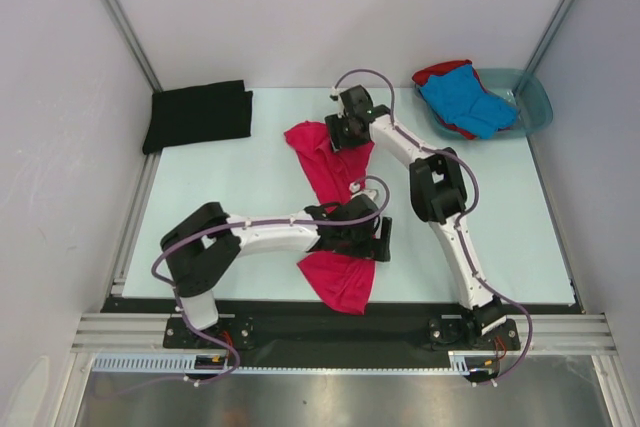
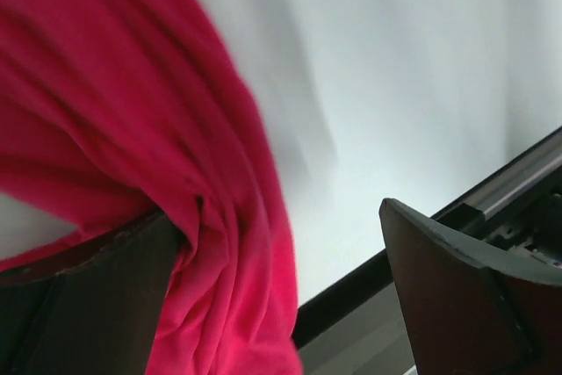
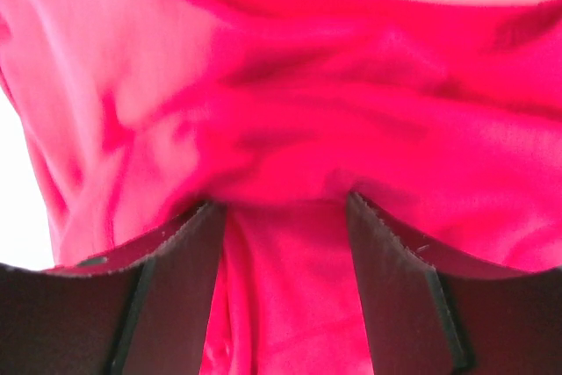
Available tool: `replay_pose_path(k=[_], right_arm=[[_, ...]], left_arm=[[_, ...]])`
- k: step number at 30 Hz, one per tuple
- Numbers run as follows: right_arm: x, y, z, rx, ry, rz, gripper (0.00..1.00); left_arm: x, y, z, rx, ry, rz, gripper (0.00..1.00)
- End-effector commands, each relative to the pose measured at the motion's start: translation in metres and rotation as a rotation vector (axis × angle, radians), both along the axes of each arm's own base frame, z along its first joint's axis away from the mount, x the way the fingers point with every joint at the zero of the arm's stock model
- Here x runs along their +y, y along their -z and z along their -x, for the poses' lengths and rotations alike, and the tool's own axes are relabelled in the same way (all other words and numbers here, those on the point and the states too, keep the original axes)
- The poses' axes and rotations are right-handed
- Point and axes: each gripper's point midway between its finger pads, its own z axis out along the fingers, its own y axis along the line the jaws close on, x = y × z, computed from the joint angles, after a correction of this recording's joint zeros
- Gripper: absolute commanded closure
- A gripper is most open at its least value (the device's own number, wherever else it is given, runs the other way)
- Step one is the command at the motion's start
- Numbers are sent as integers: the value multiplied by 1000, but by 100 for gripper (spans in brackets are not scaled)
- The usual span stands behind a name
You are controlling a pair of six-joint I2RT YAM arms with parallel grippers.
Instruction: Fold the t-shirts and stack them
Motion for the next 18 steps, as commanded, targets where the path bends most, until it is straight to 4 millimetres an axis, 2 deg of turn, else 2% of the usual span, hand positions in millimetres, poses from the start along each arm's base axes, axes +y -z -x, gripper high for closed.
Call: replay_pose_path(k=[1,2,3,4,5,6,7,9,11,12,13,14,15,16,18], right_arm=[[-9,-32,2,-75,44,-51,36],[-19,-44,-2,-102,69,-54,36],[-26,-53,-3,-125,83,-52,36],[-31,-86,-7,-193,96,-76,36],[-42,-88,-5,-191,109,-71,36],[-49,-96,-5,-199,124,-79,35],[-52,-112,-4,-218,126,-100,35],[-67,-116,-5,-207,149,-115,35],[-78,-120,-7,-202,179,-144,35],[-86,-116,-8,-187,190,-157,35],[-90,-114,-10,-174,214,-173,34],[-94,-108,-12,-157,221,-182,35],[-97,-104,-14,-140,226,-198,35],[-104,-98,-15,-112,239,-215,35],[-104,-85,-14,-63,240,-250,35]], left_arm=[[39,-30,-17,-78,-125,-71,0],[51,-31,-22,-94,-150,-89,0],[66,-45,-39,-136,-212,-85,0],[79,-48,-45,-151,-238,-106,0],[93,-52,-53,-178,-270,-122,0],[114,-65,-69,-227,-339,-141,0],[127,-71,-78,-261,-369,-160,0],[152,-84,-103,-308,-443,-174,0],[161,-98,-124,-346,-458,-158,0],[169,-100,-139,-337,-479,-140,0],[172,-96,-149,-342,-465,-157,0],[173,-100,-161,-350,-472,-151,0],[182,-101,-177,-348,-502,-148,0],[178,-89,-185,-322,-457,-148,0],[183,-99,-216,-355,-494,-110,0]])
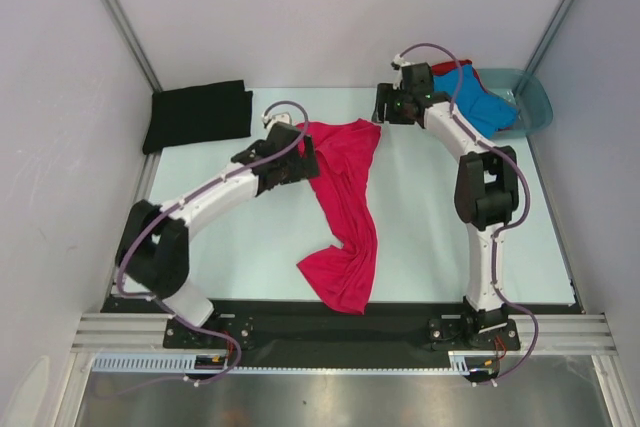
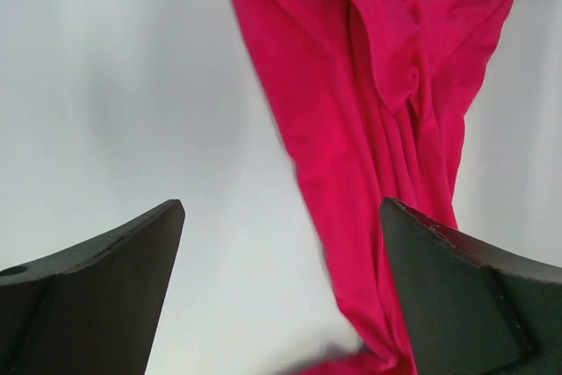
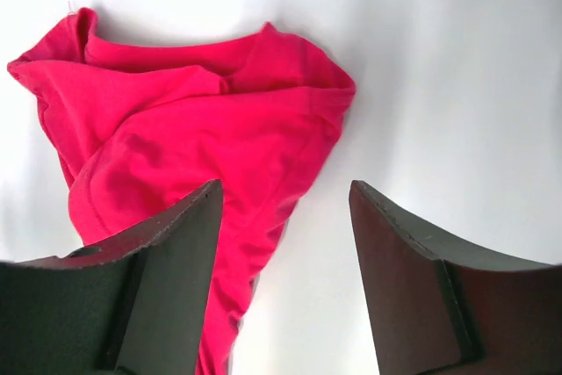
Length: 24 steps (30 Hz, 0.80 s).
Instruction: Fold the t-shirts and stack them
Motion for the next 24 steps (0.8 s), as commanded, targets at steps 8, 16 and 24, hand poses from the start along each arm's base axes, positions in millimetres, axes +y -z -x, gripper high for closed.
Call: replay_pose_path(k=[8,16,24], right_arm=[[-1,41,0,160,-41,-314,36],[1,59,1,210,-68,-418,36],[6,81,-4,267,-65,-442,35]], left_arm=[[1,12,-122,-35,95,256,0],[20,28,-169,-32,110,461,0],[30,48,-199,3,108,544,0]])
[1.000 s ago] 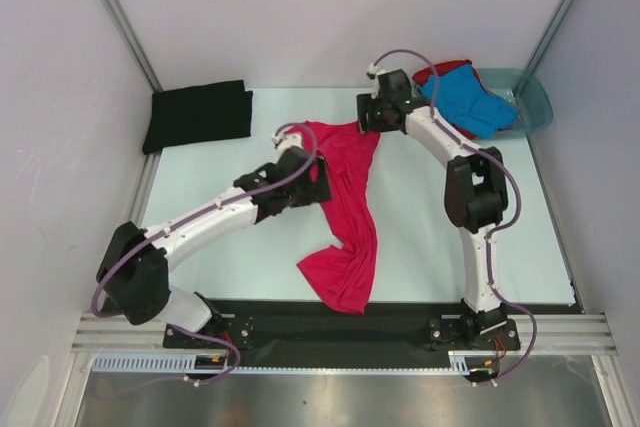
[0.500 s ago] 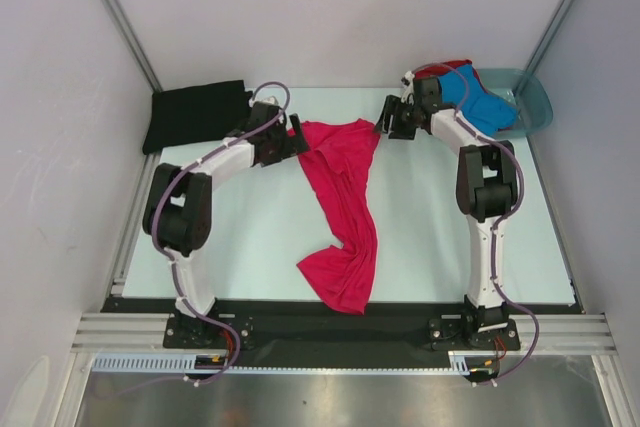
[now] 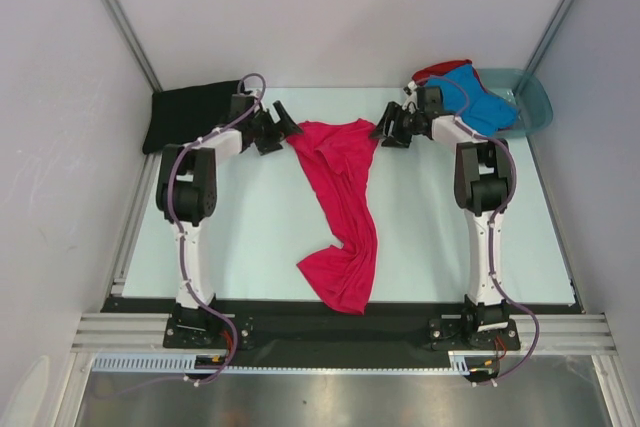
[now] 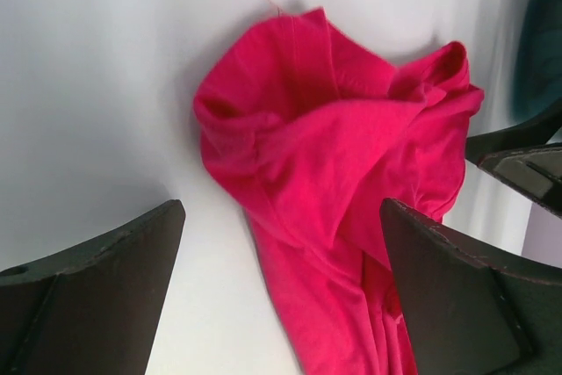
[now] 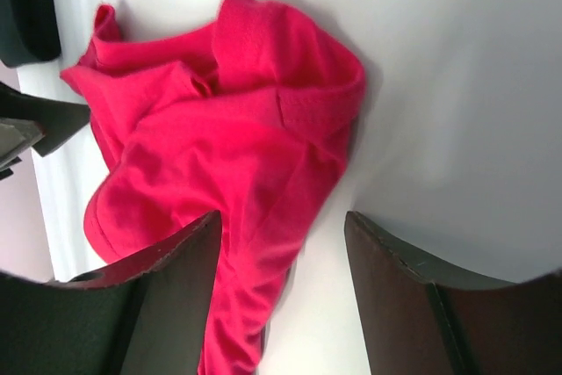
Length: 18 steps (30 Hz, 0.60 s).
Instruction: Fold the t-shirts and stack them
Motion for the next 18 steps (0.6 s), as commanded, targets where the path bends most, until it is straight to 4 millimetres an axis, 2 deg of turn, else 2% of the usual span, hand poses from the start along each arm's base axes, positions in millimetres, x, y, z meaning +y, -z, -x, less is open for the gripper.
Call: replay_pose_path(k=[1,3,4,5,6,7,8,13,14,17,18], right_arm=[[5,-3,-11,-14,-5,-26,36],[6,6,-12,5,-5,-29,36],[6,6,-13,3,-6,-32,36],[7,7,-14,3,-7,-35,36],[7,13,-14,15,-7,-33,36],[7,11,-17,9,-4,-34,36],[8,14,-17,17,-5,-37,36],[13,25,-20,30,-14,-42,36],[16,21,-22,22,-23,-49,36],[22,30,-20,39,-38,-53,39],[25,29,-21,35,-43,-56,40]], left_arm=[[-9,-25,-24,-74,46,81,0],[-7,-17,-28,-54,47,76,0],[-7,-20,-33,-65,46,76,0],[-6,-11,-34,-47,48,74,0],[-7,-10,-36,-51,54,74,0],[-8,-13,-40,-59,57,75,0],[-7,-6,-41,-49,48,69,0],[-8,2,-48,-44,45,78,18],[-9,5,-49,-41,46,84,20],[-18,13,-52,-35,68,118,35],[-21,19,-52,-23,80,132,44]])
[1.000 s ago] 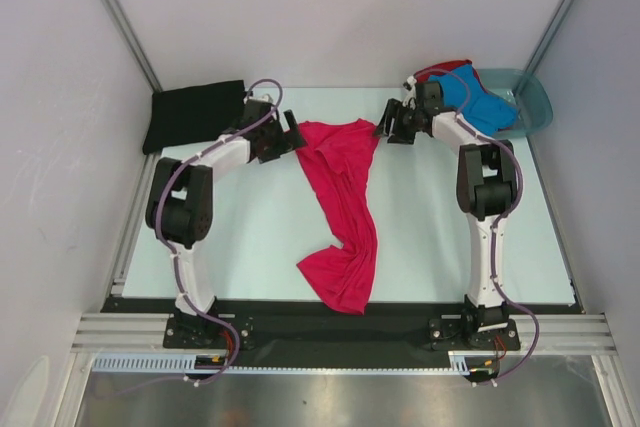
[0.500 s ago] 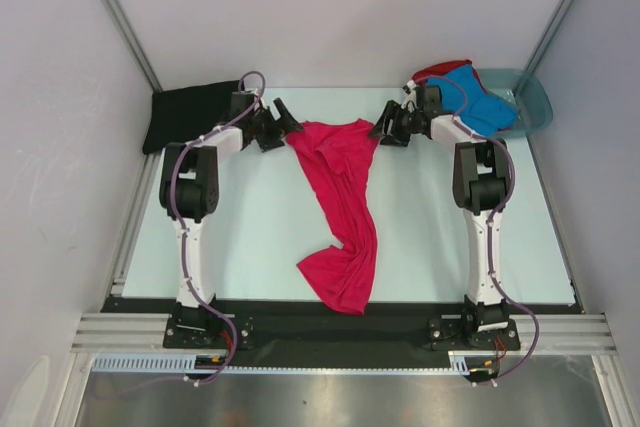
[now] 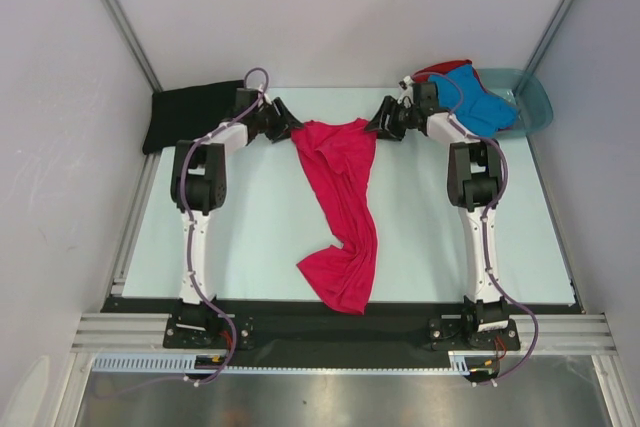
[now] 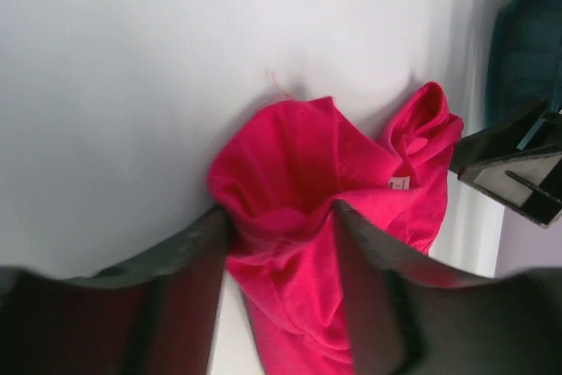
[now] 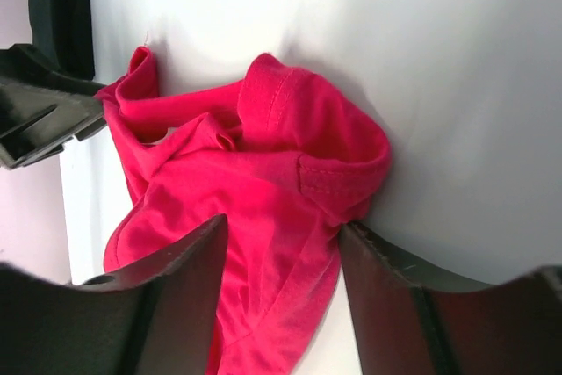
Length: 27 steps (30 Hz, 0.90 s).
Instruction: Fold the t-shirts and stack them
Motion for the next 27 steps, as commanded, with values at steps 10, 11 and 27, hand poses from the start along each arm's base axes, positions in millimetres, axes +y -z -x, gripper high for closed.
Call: replay_pose_path(k=[10,11,27], right_arm=[[17,32,3,60,-39,-23,75],[17,33,3,62,-42,-27,80],[8,-38,-8,-236,-107,-43,100]], left_arm=[[-31,-14,-27,-84,88,83,77],[-31,-15,-30,-93,89,83,81],[-40,-131,-42,-347,204,96,100]])
